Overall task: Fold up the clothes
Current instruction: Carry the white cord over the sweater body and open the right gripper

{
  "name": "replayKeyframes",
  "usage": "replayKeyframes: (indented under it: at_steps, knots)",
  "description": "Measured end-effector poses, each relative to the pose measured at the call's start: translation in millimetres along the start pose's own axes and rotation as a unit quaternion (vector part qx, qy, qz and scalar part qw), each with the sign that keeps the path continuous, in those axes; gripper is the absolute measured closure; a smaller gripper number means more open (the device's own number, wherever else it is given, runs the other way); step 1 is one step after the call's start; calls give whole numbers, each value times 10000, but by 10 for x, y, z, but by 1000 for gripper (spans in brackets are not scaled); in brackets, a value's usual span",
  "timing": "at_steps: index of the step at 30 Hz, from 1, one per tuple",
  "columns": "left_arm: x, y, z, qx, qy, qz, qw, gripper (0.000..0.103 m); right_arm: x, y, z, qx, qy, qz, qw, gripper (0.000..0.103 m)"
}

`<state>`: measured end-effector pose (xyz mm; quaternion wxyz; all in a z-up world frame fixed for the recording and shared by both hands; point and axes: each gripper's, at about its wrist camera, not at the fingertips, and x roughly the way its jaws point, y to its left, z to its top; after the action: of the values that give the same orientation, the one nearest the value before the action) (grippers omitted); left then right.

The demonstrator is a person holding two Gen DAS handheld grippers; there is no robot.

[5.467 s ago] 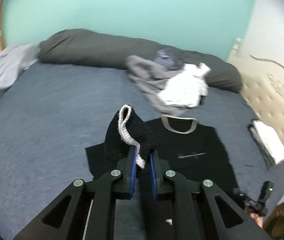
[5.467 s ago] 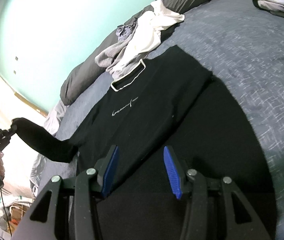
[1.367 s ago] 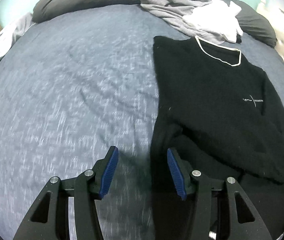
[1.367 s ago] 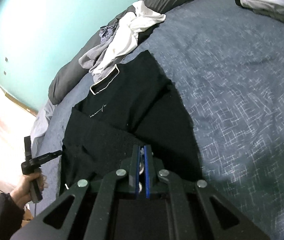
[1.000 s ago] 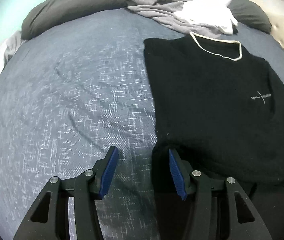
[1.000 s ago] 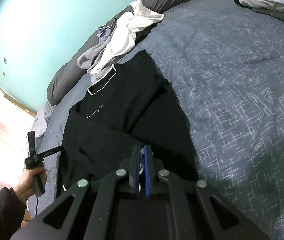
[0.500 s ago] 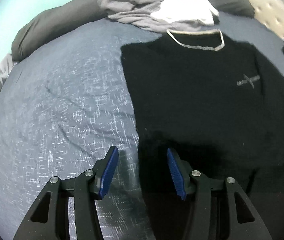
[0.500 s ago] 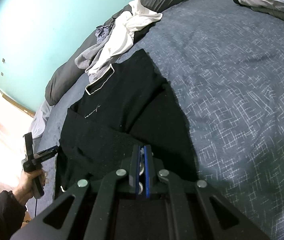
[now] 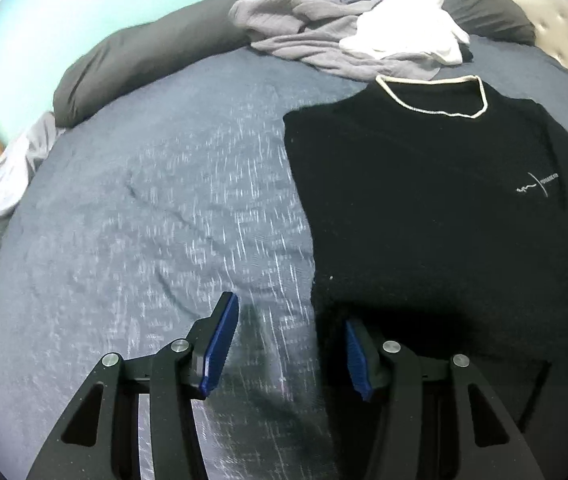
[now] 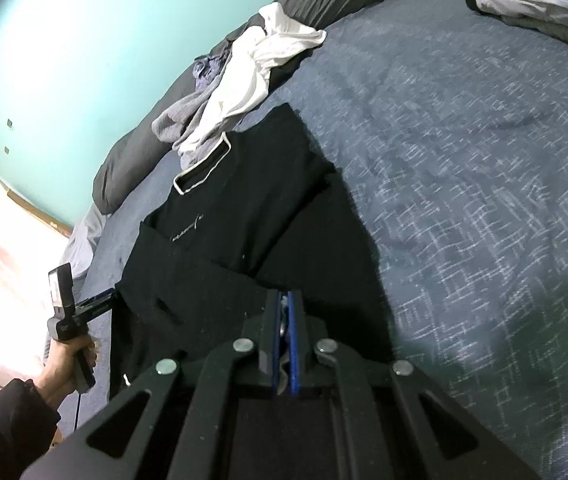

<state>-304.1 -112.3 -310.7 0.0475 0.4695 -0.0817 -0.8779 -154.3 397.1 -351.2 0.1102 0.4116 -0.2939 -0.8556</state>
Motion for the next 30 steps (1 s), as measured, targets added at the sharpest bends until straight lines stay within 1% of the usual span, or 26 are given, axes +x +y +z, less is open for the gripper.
replayKeyframes:
  at_steps: [3, 4, 6, 9, 12, 16, 20, 21, 25, 26, 28, 30]
  knots:
    - [96, 189, -34, -589, 157, -257, 9978, 49, 7, -18, -5, 51, 25, 19, 10000, 100]
    - [103, 211, -53, -666, 179, -274, 9972, 49, 12, -30, -5, 77, 36, 12, 10000, 100]
    - [101, 201, -86, -632, 173, -249, 9975, 49, 25, -56, -4, 137, 57, -9, 9999, 100]
    - [66, 215, -94, -679, 158, -313, 9971, 49, 44, -96, -3, 227, 88, -41, 9997, 100]
    - [7, 181, -92, -466, 90, -296, 9984, 48, 64, -135, -3, 317, 120, -73, 9994, 98]
    - [-146, 279, -155, -548, 4, -462, 9974, 47, 90, -188, -2, 437, 162, -116, 9988, 97]
    - [-234, 304, -159, -526, -85, -483, 9974, 45, 81, -187, 6, 460, 142, -84, 9988, 97]
    - [-251, 309, -160, -549, -101, -501, 9972, 45, 78, -186, 8, 464, 136, -75, 9988, 97]
    - [-251, 424, -232, -916, 11, -723, 9932, 45, 81, -211, 3, 542, 146, -25, 9984, 97]
    - [-263, 453, -249, -968, 11, -734, 9926, 45, 80, -209, 5, 543, 145, -12, 9984, 97]
    - [-306, 503, -273, -998, -21, -637, 9930, 45, 78, -202, 7, 537, 144, 8, 9985, 97]
    - [-339, 585, -290, -1136, -35, -633, 9915, 45, 80, -194, 8, 535, 151, 31, 9985, 97]
